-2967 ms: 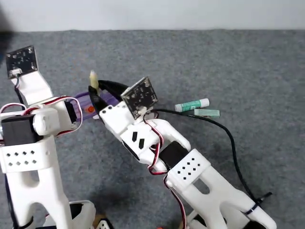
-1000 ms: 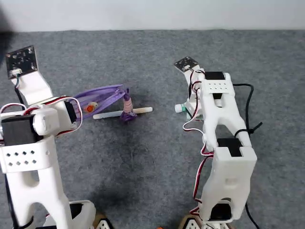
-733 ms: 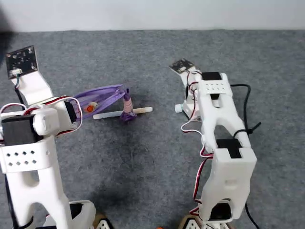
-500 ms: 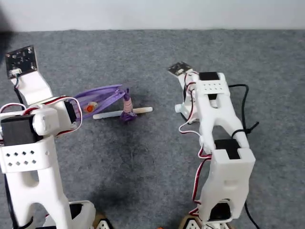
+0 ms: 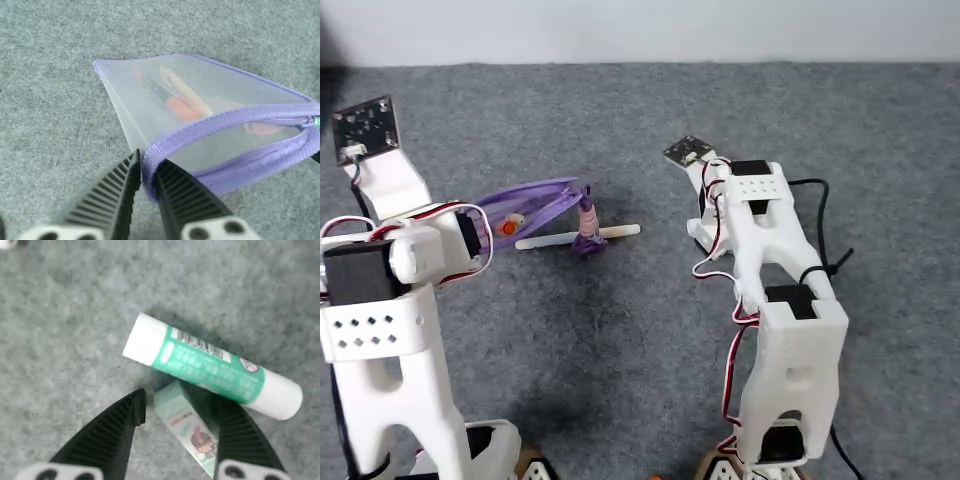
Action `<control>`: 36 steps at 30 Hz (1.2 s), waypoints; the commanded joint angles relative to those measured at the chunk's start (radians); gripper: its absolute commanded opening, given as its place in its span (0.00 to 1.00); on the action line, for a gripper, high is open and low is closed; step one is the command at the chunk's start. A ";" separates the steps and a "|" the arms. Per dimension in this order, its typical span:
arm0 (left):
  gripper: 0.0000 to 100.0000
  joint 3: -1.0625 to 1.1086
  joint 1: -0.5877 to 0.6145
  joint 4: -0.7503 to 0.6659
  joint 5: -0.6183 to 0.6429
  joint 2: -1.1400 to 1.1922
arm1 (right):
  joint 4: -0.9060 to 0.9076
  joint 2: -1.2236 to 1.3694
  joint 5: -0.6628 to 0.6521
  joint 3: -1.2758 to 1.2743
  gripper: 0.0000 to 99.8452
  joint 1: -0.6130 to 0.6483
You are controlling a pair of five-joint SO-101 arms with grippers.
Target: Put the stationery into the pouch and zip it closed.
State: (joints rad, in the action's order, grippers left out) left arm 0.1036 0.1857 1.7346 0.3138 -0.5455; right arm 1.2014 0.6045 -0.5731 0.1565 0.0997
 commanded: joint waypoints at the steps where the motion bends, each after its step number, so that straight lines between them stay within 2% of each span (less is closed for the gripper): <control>1: 0.01 -0.050 -0.006 -0.025 0.006 -0.008 | 0.010 0.005 -0.014 0.015 0.16 -0.042; 4: 0.01 -0.050 -0.006 -0.025 0.006 -0.008 | 0.028 0.002 -0.041 0.015 0.02 -0.056; 5: 0.01 -0.050 -0.006 -0.025 0.006 -0.008 | 0.030 -0.001 -0.040 0.015 0.00 -0.061; 8: 0.01 -0.050 -0.006 -0.025 0.006 -0.008 | 0.047 -0.062 -0.038 0.012 0.01 -0.067; 11: 0.01 -0.050 -0.006 -0.025 0.006 -0.008 | 0.140 -0.154 -0.032 0.011 0.01 -0.061; 18: 0.01 -0.050 -0.006 -0.025 0.006 -0.006 | 0.377 -0.409 0.152 0.011 0.01 -0.041; 22: 0.01 -0.050 -0.008 -0.037 0.006 -0.003 | 0.521 -0.584 0.245 0.011 0.01 0.028; 26: 0.01 -0.050 -0.008 -0.066 0.006 -0.002 | 0.585 -0.765 0.353 0.011 0.01 0.130; 32: 0.01 -0.050 -0.008 -0.083 0.006 0.000 | 0.575 -1.032 0.531 -0.032 0.01 0.329; 36: 0.01 -0.050 -0.008 -0.083 0.006 0.000 | 0.452 -1.207 0.647 -0.170 0.01 0.460</control>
State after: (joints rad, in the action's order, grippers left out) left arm 0.1036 0.1857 1.6778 0.3138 -0.5455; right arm 1.7338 -0.4649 -0.0054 0.0491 0.4864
